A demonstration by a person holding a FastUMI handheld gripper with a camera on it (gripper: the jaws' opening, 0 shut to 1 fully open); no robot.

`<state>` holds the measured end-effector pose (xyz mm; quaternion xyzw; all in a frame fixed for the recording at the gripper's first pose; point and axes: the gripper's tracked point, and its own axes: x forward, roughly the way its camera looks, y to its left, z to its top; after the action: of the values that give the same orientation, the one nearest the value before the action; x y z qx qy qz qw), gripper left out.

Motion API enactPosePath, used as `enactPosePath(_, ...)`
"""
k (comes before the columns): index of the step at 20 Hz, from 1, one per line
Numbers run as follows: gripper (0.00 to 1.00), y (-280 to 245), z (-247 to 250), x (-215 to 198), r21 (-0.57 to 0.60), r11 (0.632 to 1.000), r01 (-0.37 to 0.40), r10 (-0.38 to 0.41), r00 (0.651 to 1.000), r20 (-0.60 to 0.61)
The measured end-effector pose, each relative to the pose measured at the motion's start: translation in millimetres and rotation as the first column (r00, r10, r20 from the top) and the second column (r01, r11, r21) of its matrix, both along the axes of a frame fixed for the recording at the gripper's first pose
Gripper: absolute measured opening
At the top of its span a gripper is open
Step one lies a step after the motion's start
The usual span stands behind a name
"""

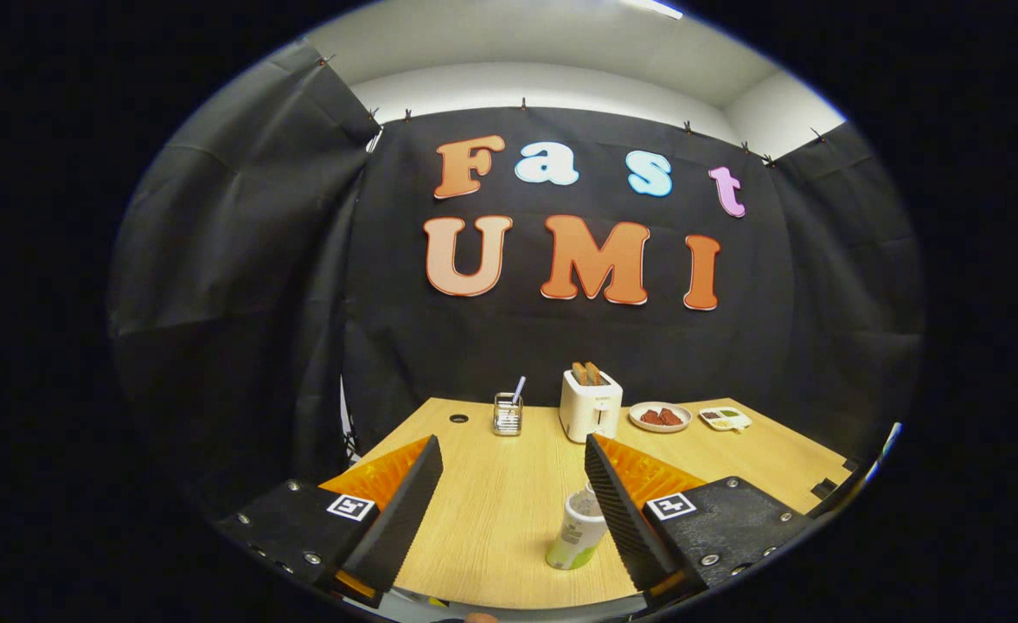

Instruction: Take the bottle from table, then pour the juice into the cup, finally place the bottle on the coaster

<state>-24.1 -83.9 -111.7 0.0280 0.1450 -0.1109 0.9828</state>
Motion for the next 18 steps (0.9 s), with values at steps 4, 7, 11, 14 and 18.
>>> enactPosePath(4,0.98,-16,-37,-5,-0.011,1.0,0.026,-0.027,0.997,-0.075)
enactPosePath(7,0.98,-23,-63,-7,-0.012,0.999,0.037,-0.039,0.991,-0.128)
enactPosePath(11,0.98,-31,-97,-11,-0.012,0.999,0.048,-0.05,0.978,-0.202)
enactPosePath(14,0.99,-35,-118,-14,-0.016,0.998,0.056,-0.059,0.968,-0.245)
enactPosePath(18,0.99,-47,-139,-17,-0.031,0.996,0.079,-0.085,0.953,-0.292)
